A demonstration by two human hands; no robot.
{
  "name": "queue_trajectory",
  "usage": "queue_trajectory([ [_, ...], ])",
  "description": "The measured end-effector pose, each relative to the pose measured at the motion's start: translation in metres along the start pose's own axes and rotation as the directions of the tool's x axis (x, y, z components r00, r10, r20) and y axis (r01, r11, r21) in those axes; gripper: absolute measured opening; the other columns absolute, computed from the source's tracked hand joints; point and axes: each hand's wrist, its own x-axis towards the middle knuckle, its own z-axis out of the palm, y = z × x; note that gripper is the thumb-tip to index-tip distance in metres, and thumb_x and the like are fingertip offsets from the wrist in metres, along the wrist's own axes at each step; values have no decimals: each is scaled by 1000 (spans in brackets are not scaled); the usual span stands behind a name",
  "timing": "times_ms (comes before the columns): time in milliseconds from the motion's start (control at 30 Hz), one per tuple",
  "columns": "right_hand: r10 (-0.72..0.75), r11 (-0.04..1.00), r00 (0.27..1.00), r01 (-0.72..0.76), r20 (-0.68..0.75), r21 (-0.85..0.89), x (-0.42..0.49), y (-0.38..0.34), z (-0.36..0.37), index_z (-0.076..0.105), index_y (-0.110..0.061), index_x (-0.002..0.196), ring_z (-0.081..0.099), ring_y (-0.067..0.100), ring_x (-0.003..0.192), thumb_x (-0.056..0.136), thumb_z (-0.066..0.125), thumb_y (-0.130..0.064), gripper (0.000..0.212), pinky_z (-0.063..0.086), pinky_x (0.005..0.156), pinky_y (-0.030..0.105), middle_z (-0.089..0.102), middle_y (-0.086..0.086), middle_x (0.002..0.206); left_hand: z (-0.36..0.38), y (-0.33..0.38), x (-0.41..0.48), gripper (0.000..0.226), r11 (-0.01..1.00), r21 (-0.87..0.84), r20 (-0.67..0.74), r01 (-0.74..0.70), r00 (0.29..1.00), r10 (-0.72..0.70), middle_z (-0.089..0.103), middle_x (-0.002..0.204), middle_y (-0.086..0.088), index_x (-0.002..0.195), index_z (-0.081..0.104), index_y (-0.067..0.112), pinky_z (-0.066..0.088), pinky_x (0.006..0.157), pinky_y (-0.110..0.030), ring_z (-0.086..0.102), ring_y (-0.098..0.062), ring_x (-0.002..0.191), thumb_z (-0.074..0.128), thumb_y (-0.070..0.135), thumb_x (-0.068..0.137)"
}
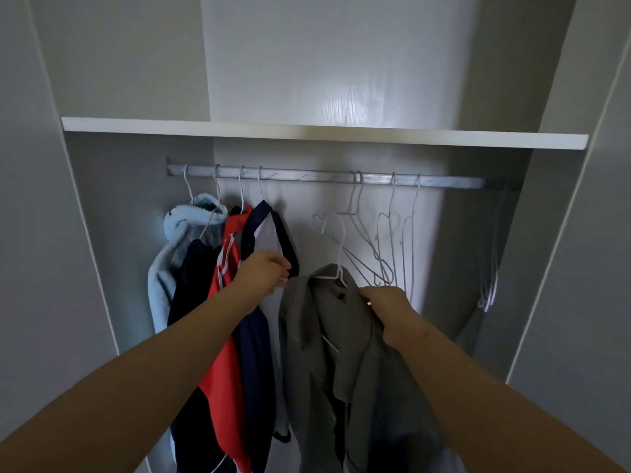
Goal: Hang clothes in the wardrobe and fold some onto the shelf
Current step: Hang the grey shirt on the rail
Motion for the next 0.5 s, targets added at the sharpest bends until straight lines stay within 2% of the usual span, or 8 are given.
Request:
queue_trajectory([
  [67, 27, 998, 1000, -28, 13, 51, 15, -12, 20, 58, 0, 85, 51, 23, 66, 86, 58, -7, 7, 42, 59, 26, 55, 15, 77, -10, -5, 27, 28, 998, 41, -19, -57, 998, 58, 61, 80, -5, 70, 58, 16, 44, 59, -25, 58, -15, 69, 47, -2, 88],
  [167, 23, 993, 1000, -25, 12, 117, 38, -36, 47, 57, 4, 79, 51, 21, 59, 87, 57, -4, 11, 44, 45, 19, 55, 14, 71, -28, -7, 69, 28, 976, 149, -88, -156, 981, 171, 62, 90, 0, 72, 62, 18, 47, 78, -29, 57, -16, 87, 46, 2, 89],
  [233, -1, 988, 1000, 2, -6, 152, 55, -53, 63, 60, 7, 92, 54, 22, 63, 87, 57, -3, 12, 45, 47, 21, 60, 16, 80, -38, -9, 94, 24, 947, 252, -109, -199, 967, 232, 61, 99, 3, 83, 64, 20, 41, 76, -24, 54, -13, 90, 46, 5, 89],
  [300, -20, 981, 1000, 24, -21, 191, 73, -70, 79, 58, 9, 108, 57, 24, 72, 88, 56, -5, 24, 47, 54, 25, 62, 21, 97, -47, -11, 119, 22, 921, 306, -110, -241, 952, 285, 59, 113, -6, 105, 61, 16, 45, 78, -28, 55, -20, 95, 51, 6, 88],
  [333, -26, 976, 999, 31, -27, 217, 81, -78, 86, 57, 9, 113, 58, 26, 76, 88, 56, -5, 28, 49, 57, 27, 62, 23, 104, -51, -12, 128, 33, 904, 333, -92, -267, 945, 314, 53, 122, -12, 119, 54, 14, 46, 85, -31, 53, -24, 104, 54, 6, 87],
  [400, -35, 959, 999, 45, -42, 279, 97, -94, 106, 55, 8, 117, 59, 28, 77, 89, 56, -5, 32, 49, 60, 28, 62, 23, 108, -58, -14, 149, 60, 863, 388, 10, -325, 937, 348, 34, 141, -14, 139, 34, 13, 37, 100, -32, 40, -27, 124, 60, 10, 85],
  [500, -53, 938, 996, 74, -71, 339, 119, -108, 130, 56, 7, 115, 57, 24, 69, 88, 56, -4, 29, 47, 55, 27, 62, 17, 93, -64, -15, 176, 80, 836, 443, 132, -324, 946, 297, 15, 151, -12, 147, 14, 13, 29, 106, -30, 25, -27, 136, 64, 19, 84],
])
